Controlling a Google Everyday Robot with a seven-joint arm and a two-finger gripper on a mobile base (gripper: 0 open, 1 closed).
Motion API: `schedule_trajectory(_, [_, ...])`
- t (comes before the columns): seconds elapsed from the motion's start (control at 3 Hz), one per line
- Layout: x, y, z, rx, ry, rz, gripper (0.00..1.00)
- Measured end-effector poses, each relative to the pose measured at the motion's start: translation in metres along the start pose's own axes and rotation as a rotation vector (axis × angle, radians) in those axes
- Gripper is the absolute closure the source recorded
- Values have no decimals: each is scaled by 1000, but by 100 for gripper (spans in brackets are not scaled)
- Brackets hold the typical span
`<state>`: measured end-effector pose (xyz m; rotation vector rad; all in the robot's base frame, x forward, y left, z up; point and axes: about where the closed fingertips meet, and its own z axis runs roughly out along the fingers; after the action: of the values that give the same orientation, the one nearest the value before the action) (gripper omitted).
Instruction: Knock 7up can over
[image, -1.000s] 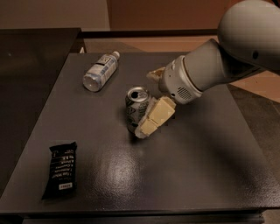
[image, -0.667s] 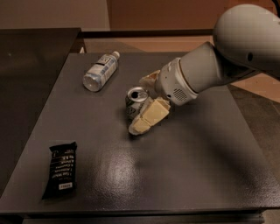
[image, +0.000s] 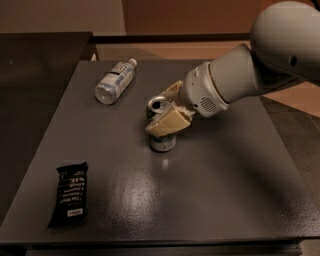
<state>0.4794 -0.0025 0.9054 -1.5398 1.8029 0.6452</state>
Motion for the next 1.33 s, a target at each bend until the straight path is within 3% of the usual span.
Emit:
schedule_trajectory(0.33, [-4, -12, -21, 23, 71, -6, 87])
schedule_trajectory(0.67, [11, -27, -40, 32, 220, -8, 100])
schedule_trajectory(1.0, [34, -39, -56, 17, 401, -33, 100])
schedule_trajectory(1.33, [56, -43, -67, -3, 542, -56, 100])
